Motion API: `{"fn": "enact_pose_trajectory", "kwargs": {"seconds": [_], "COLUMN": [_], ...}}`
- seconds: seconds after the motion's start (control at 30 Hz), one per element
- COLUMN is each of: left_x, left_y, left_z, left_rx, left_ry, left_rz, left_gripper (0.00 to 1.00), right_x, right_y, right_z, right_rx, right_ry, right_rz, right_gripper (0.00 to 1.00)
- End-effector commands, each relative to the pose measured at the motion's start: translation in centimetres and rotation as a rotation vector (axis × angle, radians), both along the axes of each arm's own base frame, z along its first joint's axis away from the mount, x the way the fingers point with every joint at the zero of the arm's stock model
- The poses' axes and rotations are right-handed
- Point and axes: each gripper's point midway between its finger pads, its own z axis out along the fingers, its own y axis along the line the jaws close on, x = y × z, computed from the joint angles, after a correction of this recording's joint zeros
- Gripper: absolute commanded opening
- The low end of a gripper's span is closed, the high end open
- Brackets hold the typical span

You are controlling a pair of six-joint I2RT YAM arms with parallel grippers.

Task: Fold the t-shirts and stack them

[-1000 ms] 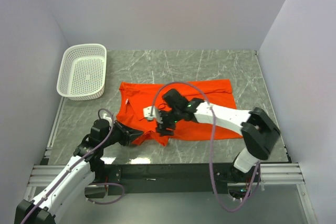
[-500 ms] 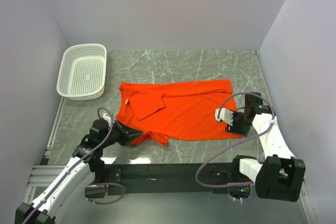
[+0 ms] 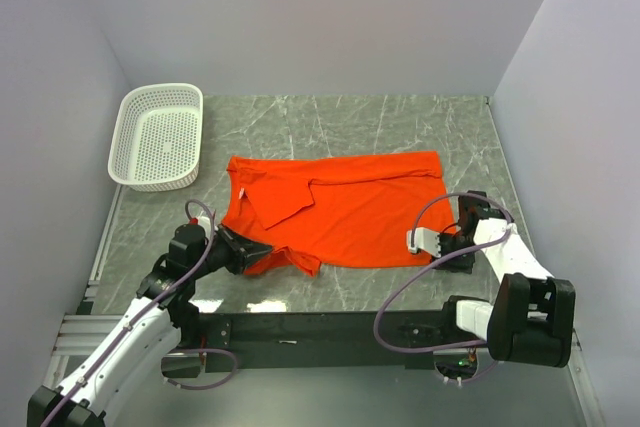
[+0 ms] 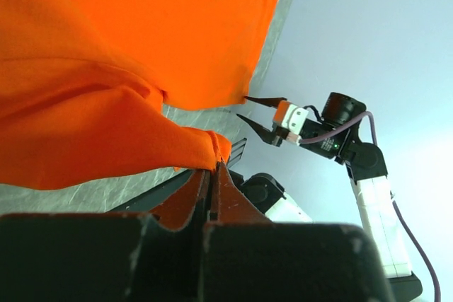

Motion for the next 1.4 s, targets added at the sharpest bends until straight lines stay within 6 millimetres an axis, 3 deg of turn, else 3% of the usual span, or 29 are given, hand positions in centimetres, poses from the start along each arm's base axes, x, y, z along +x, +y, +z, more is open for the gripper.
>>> {"fn": "enact_pose_trajectory", "kwargs": {"seconds": [0.0, 0.3, 0.47, 0.5, 0.7, 0.93, 1.13, 1.37], "left_x": [0.3, 0.3, 0.3, 0.3, 0.7, 1.8, 2.8, 4.4], "left_y": [-0.3, 0.0, 0.1, 0.1, 0.4, 0.5, 1.3, 1.4], "left_z": [1.6, 1.7, 1.8, 1.8, 3.0, 6.3, 8.4, 7.9], "left_rx": [-0.017, -0.006, -0.016, -0.021, -0.038, -0.055, -0.015, 0.005], "left_ry": [-0.070, -0.065, -0.063, -0.060, -0.077, -0.124, -0.158, -0.142], "left_rz": [-0.018, -0.004, 0.011, 0.016, 0.053, 0.077, 0.124, 0.124], "left_gripper": [0.01, 0.01, 0.01, 0.01, 0.01, 0.00, 0.00, 0.00], "right_x": [0.4, 1.7, 2.2, 2.3, 2.5, 5.4, 7.5, 9.9], "right_y": [-0.8, -1.4, -0.8, -0.5, -0.2, 0.9, 0.6, 0.3], "right_z": [-0.9, -2.0, -1.6, -1.4, 1.2, 3.6, 4.1, 4.9], "right_rx": [-0.042, -0.068, -0.035, -0.018, 0.022, 0.118, 0.133, 0.169], "right_ry": [-0.016, -0.069, -0.103, -0.106, -0.081, -0.172, -0.213, -0.242], "right_rz": [0.011, -0.020, -0.032, -0.036, -0.093, -0.164, -0.231, -0.325], "right_gripper": [0.49, 0.37, 0.07, 0.04, 0.00, 0.00, 0.00, 0.00]}}
